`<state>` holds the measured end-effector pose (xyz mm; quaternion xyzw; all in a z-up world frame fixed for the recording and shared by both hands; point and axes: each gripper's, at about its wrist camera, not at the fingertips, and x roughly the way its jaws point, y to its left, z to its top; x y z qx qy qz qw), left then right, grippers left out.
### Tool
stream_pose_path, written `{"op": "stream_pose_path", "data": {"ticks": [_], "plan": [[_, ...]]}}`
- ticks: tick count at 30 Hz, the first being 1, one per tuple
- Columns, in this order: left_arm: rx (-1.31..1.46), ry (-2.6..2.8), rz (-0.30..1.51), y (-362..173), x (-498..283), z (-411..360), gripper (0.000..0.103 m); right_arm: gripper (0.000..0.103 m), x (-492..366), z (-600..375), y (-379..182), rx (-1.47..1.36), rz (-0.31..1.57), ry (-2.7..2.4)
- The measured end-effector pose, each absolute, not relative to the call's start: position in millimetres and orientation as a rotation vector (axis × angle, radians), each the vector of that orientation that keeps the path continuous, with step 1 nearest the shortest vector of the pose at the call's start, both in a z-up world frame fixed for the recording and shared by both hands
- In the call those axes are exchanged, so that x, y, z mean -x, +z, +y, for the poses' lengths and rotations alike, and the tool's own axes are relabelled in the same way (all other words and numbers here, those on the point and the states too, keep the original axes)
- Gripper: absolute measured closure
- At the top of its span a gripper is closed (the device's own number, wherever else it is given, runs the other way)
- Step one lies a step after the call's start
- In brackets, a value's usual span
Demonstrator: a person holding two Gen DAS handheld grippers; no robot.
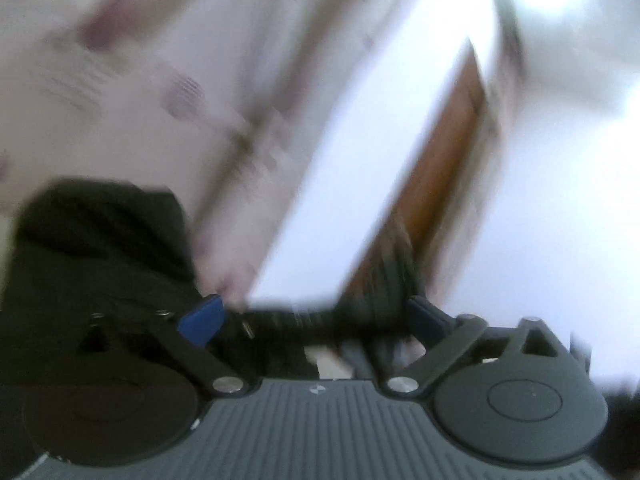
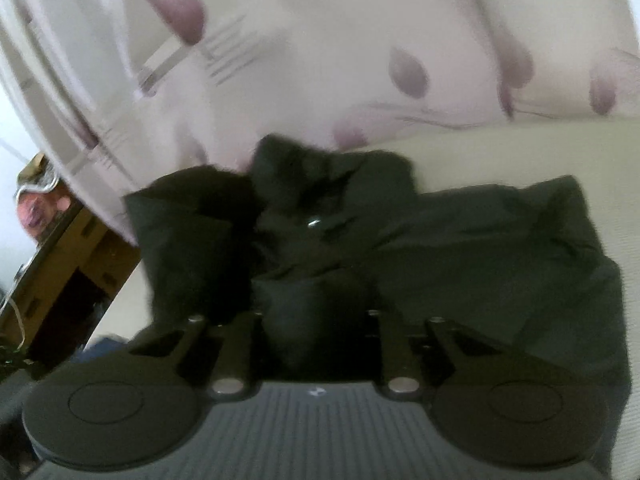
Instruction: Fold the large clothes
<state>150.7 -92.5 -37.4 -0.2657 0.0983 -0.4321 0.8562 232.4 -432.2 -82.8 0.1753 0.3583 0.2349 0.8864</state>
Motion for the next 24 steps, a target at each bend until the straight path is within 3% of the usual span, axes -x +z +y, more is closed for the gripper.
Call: {"op": "stream_pose_path", "data": {"ticks": [4, 8, 20, 23, 24], "plan": [[0.661, -0.682, 0.161, -37, -150, -39, 0.002, 0.083, -234, -438, -89, -0.358, 0.742, 0.474], [0.709, -0.668, 0.361, -61, -182, -22, 0.003, 0.083, -235, -439, -81, -0.339, 0.705, 0.478], [0.616, -0.968, 0.476, -81, -201, -148, 0.002, 0.085, -276, -467, -49, -0.305, 0.539, 0.426], [0.579, -0.969, 0.479, -90, -201, -166, 0.002, 0.077, -288, -505, -89, -0.435, 0.607, 0.351], [0.567, -0.967, 0.473, -90, -201, -170, 0.002, 0.065, -285, -513, -96, -0.446, 0.599, 0.332]]}}
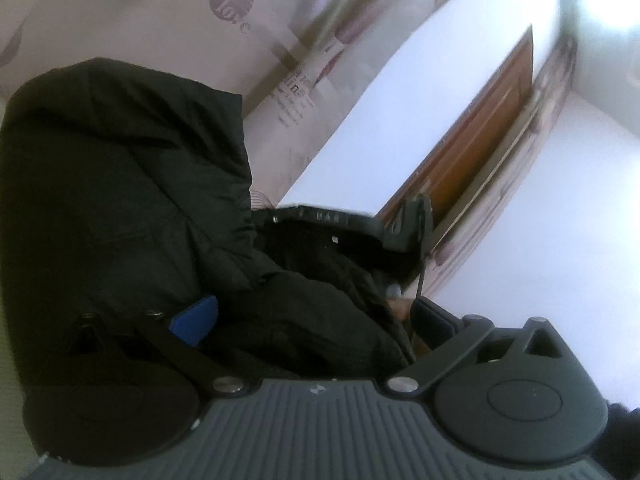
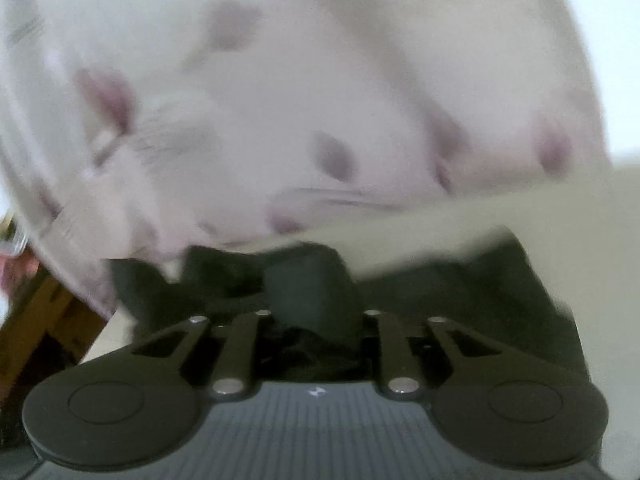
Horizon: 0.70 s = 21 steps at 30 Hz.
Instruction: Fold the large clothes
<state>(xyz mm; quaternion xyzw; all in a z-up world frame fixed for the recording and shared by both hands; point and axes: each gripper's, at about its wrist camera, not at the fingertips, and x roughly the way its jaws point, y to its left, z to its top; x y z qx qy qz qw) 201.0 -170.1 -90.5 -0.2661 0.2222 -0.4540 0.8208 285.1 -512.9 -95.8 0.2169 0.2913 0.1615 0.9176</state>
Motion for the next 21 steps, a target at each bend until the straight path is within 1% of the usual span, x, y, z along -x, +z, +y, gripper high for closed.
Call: {"op": "stream_pose_path", "data": {"ticks": [1, 2, 4, 5, 6, 7, 10, 14, 18, 20, 21], "plan": [[0.558, -0.966, 0.468, -90, -201, -172, 0.001, 0.047, -279, -520, -98, -0.454, 0.579, 0.303], [0.55, -0.96, 0.461, -90, -200, -173, 0.001, 0.043, -271, -526, -94, -0.459, 0.542, 0.271], [0.554, -0.951, 0.457, -91, -205, -176, 0.001, 0.042, -255, -535, -73, -0.458, 0.44, 0.269], [0.559, -0.95, 0.459, -93, -208, -175, 0.001, 0.037, -247, -539, -59, -0.451, 0.401, 0.286], [0.566, -0.947, 0.462, -93, -209, -175, 0.001, 0.021, -242, -541, -46, -0.425, 0.395, 0.303], [0.571, -0.946, 0.462, -94, -196, -164, 0.001, 0.012, -237, -542, -36, -0.38, 0.402, 0.301], [0.604, -0.93, 0.452, -90, -195, -156, 0.001, 0.011, -230, -557, -35, -0.245, 0.487, 0.165], [0.664, -0.886, 0.432, -91, -191, -140, 0.001, 0.012, -230, -586, -88, -0.145, 0.689, -0.032], [0.644, -0.863, 0.429, -92, -193, -133, 0.0, 0.012, -221, -588, -139, -0.308, 0.804, 0.044], [0.635, -0.873, 0.437, -92, -194, -130, 0.0, 0.015, -211, -573, -156, -0.394, 0.832, 0.12], [0.628, -0.88, 0.44, -90, -194, -130, 0.0, 0.015, -204, -561, -159, -0.388, 0.83, 0.133]]}}
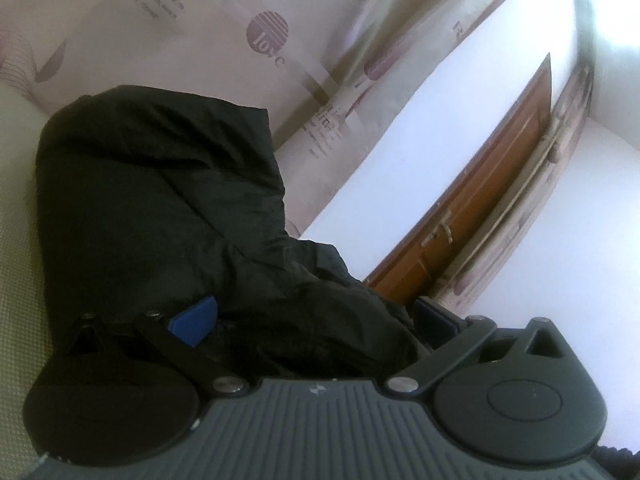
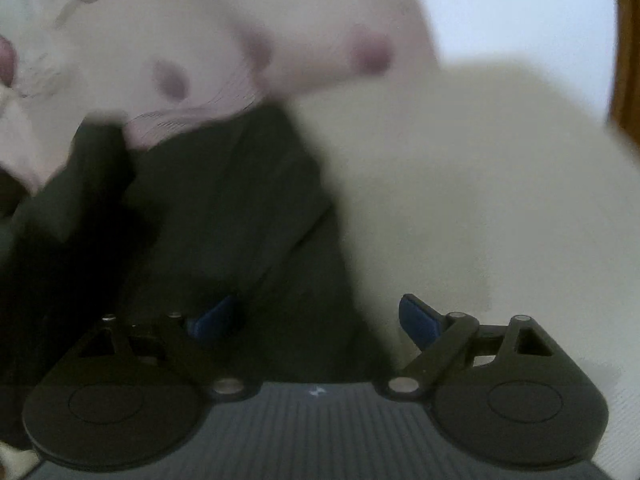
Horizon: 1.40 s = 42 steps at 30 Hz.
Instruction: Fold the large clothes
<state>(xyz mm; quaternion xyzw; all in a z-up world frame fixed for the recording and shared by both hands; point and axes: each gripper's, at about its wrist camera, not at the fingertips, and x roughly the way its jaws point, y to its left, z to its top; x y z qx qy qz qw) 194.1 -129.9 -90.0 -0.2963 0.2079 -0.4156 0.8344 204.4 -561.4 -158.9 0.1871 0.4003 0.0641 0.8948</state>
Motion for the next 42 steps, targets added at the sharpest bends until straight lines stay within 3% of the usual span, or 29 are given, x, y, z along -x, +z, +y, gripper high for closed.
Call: {"op": "stream_pose_path", "data": {"ticks": [7, 11, 17, 21, 28, 29, 30, 31, 33, 38, 42], "plan": [[0.487, -0.855, 0.394, -83, -184, -106, 0.0, 0.014, -128, -463, -162, -0.267, 0.833, 0.348], [0.525, -0.875, 0.421, -89, -185, -89, 0.0, 0.014, -113, -488, -151, -0.362, 0.773, 0.224], [0.517, -0.87, 0.388, -92, -178, -91, 0.0, 0.013, -87, -504, -41, -0.478, 0.426, 0.253], [0.544, -0.864, 0.369, -95, -175, -89, 0.0, 0.013, -156, -445, -8, -0.398, 0.502, 0.453], [0.532, -0.845, 0.338, -96, -167, -90, 0.0, 0.014, -247, -364, -48, -0.286, 0.768, 0.496], [0.527, -0.84, 0.334, -96, -166, -90, 0.0, 0.021, -256, -351, -57, -0.265, 0.797, 0.514], [0.525, -0.828, 0.331, -96, -164, -89, 0.0, 0.067, -258, -341, -61, -0.213, 0.82, 0.531], [0.529, -0.815, 0.334, -95, -163, -86, 0.0, 0.081, -257, -333, -62, -0.163, 0.831, 0.556], [0.583, -0.799, 0.337, -93, -157, -74, 0.0, 0.09, -248, -323, -43, -0.049, 0.765, 0.581], [0.666, -0.717, 0.309, -73, -145, -47, 0.0, 0.095, -205, -363, 18, -0.036, 0.582, 0.567], [0.608, -0.702, 0.362, -66, -152, -68, 0.0, 0.102, -180, -430, 15, -0.153, 0.507, 0.463]]}}
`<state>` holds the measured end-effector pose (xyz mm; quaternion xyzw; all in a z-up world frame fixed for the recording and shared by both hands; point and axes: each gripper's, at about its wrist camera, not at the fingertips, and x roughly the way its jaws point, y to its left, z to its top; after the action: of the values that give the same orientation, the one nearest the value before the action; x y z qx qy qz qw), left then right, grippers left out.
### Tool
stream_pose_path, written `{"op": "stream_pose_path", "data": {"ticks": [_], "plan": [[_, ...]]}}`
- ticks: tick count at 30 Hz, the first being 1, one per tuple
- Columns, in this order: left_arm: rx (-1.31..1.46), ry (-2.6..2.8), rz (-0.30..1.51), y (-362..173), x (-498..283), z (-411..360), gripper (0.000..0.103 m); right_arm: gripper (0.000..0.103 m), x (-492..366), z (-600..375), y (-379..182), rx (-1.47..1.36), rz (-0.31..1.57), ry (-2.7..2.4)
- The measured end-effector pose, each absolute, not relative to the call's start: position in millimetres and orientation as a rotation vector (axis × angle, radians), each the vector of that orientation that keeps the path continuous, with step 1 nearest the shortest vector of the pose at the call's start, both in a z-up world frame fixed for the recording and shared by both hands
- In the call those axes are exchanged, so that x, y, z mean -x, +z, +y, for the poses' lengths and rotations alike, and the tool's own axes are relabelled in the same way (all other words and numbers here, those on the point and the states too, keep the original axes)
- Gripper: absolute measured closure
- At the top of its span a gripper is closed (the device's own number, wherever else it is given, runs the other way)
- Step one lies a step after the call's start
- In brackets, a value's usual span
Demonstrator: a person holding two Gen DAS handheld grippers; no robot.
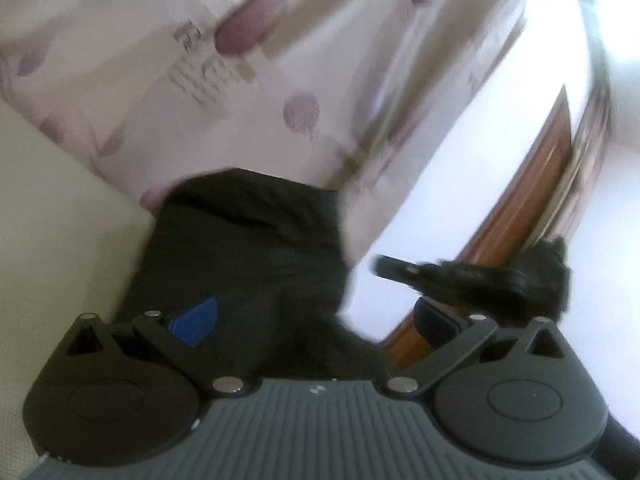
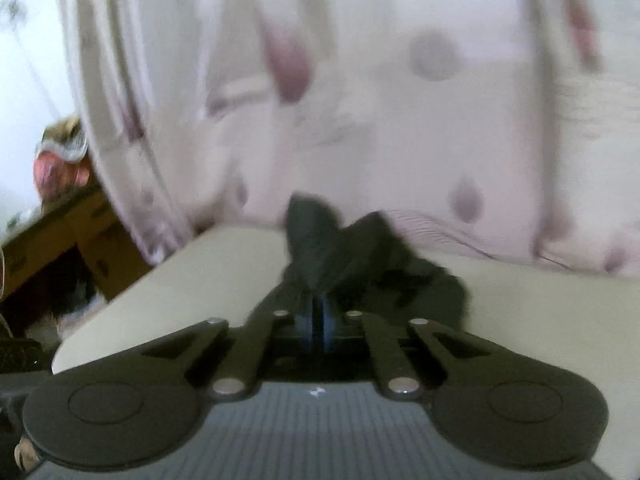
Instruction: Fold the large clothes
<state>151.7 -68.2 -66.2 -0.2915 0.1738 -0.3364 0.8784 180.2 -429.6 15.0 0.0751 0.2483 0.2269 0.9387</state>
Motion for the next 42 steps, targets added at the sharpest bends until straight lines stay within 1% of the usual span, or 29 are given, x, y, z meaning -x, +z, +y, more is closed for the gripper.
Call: {"op": "stream_pose_path", "data": {"ticks": [3, 5, 7, 9, 11, 12, 14, 15, 16, 18, 21, 22, 23, 24, 27, 30, 32, 33, 35, 37, 42], "plan": [[0.509, -0.72, 0.42, -72, -154, -100, 0.0, 0.102, -159, -497, -20, -0.316, 0.497, 0.363], [0.445, -0.704, 0.414, -79, -153, -114, 0.0, 0.099, -141, -519, -44, -0.389, 0.52, 0.305], [0.481, -0.731, 0.412, -89, -155, -114, 0.0, 0.098, -130, -531, -60, -0.531, 0.561, 0.375], [0.468, -0.726, 0.406, -94, -156, -114, 0.0, 0.097, -125, -531, -61, -0.576, 0.566, 0.431], [0.461, -0.73, 0.392, -96, -153, -112, 0.0, 0.096, -131, -515, -49, -0.578, 0.56, 0.501], [0.464, -0.73, 0.388, -97, -152, -112, 0.0, 0.091, -138, -507, -42, -0.6, 0.559, 0.523], [0.467, -0.728, 0.382, -97, -151, -111, 0.0, 0.05, -163, -485, -25, -0.605, 0.576, 0.558], [0.465, -0.729, 0.378, -97, -151, -111, 0.0, 0.005, -179, -463, -17, -0.564, 0.591, 0.576], [0.462, -0.729, 0.375, -97, -151, -112, 0.0, 0.0, -193, -445, -13, -0.518, 0.595, 0.574], [0.449, -0.732, 0.366, -99, -149, -112, 0.0, 0.0, -226, -409, -12, -0.424, 0.659, 0.571], [0.424, -0.745, 0.353, -102, -145, -111, 0.0, 0.0, -259, -368, -24, -0.322, 0.745, 0.564], [0.42, -0.75, 0.348, -102, -145, -111, 0.0, 0.019, -269, -354, -30, -0.292, 0.769, 0.57], [0.417, -0.752, 0.346, -103, -145, -110, 0.0, 0.05, -276, -340, -37, -0.23, 0.799, 0.561], [0.407, -0.743, 0.348, -102, -143, -108, 0.0, 0.085, -282, -327, -44, -0.177, 0.832, 0.567], [0.471, -0.73, 0.362, -94, -136, -89, 0.0, 0.092, -264, -305, -25, 0.012, 0.756, 0.595], [0.521, -0.671, 0.325, -74, -126, -66, 0.0, 0.093, -242, -335, 8, -0.023, 0.651, 0.57], [0.503, -0.631, 0.276, -59, -126, -61, 0.0, 0.094, -227, -359, 19, -0.059, 0.609, 0.547], [0.472, -0.614, 0.281, -52, -131, -64, 0.0, 0.094, -216, -376, 19, -0.087, 0.592, 0.525], [0.459, -0.614, 0.295, -47, -140, -72, 0.0, 0.094, -199, -402, 11, -0.14, 0.574, 0.49], [0.436, -0.634, 0.357, -48, -154, -90, 0.0, 0.094, -191, -432, -7, -0.239, 0.559, 0.443], [0.341, -0.661, 0.488, -73, -171, -143, 0.0, 0.094, -160, -494, -65, -0.523, 0.5, 0.369]]}}
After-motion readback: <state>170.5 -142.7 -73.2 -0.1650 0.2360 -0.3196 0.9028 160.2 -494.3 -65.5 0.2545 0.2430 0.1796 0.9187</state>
